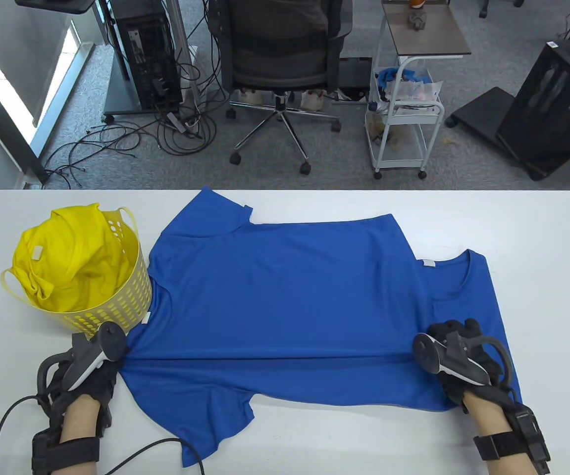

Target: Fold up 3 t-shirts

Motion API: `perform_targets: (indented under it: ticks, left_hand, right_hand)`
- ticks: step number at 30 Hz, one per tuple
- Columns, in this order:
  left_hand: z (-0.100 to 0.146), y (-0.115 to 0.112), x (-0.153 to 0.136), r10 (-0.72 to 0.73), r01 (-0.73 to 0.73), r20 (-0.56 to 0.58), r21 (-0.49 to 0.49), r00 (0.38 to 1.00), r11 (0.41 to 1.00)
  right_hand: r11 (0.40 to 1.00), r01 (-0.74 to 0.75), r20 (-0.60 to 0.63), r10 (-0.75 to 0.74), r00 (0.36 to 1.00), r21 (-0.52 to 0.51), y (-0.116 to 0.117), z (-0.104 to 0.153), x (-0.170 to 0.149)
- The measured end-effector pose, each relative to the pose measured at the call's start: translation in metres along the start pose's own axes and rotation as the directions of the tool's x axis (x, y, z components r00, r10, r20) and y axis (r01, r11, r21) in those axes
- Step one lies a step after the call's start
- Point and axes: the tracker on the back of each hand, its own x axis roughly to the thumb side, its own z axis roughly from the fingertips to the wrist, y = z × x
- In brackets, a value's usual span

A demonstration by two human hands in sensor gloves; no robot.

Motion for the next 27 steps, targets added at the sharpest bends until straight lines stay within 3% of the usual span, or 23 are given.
perform_targets:
  ticks: [6, 9, 13, 18, 22, 27]
  left_hand:
    - [0.004, 0.008, 0.001, 0.068, -0.069, 0.044, 0.021, 0.997, 0.997]
    - [0.005, 0.009, 0.003, 0.066, -0.067, 0.046, 0.022, 0.997, 0.998]
    - [0.006, 0.009, 0.003, 0.058, -0.059, 0.043, 0.023, 0.997, 0.998]
    - [0.006, 0.009, 0.003, 0.062, -0.064, 0.045, 0.050, 0.997, 0.997]
    - [0.004, 0.004, 0.006, 0.050, -0.049, 0.051, -0.021, 0.997, 0.999]
    - [0.007, 0.008, 0.001, 0.078, -0.076, 0.069, -0.028, 0.995, 0.997]
  right_hand:
    - [0.992, 0.112, -0.053, -0.115, 0.992, -0.054, -0.019, 0.007, -0.025]
    - [0.989, 0.143, -0.059, -0.145, 0.988, -0.042, -0.015, 0.008, -0.029]
    - [0.998, 0.064, -0.048, -0.063, 0.997, 0.014, -0.004, 0.005, -0.020]
    - [0.999, 0.047, -0.043, -0.048, 0.998, -0.014, -0.004, 0.003, -0.015]
    - [0.999, 0.043, -0.052, -0.044, 0.998, -0.005, -0.005, 0.004, -0.017]
    - [0.997, 0.056, -0.036, -0.054, 0.998, 0.056, -0.005, 0.006, -0.020]
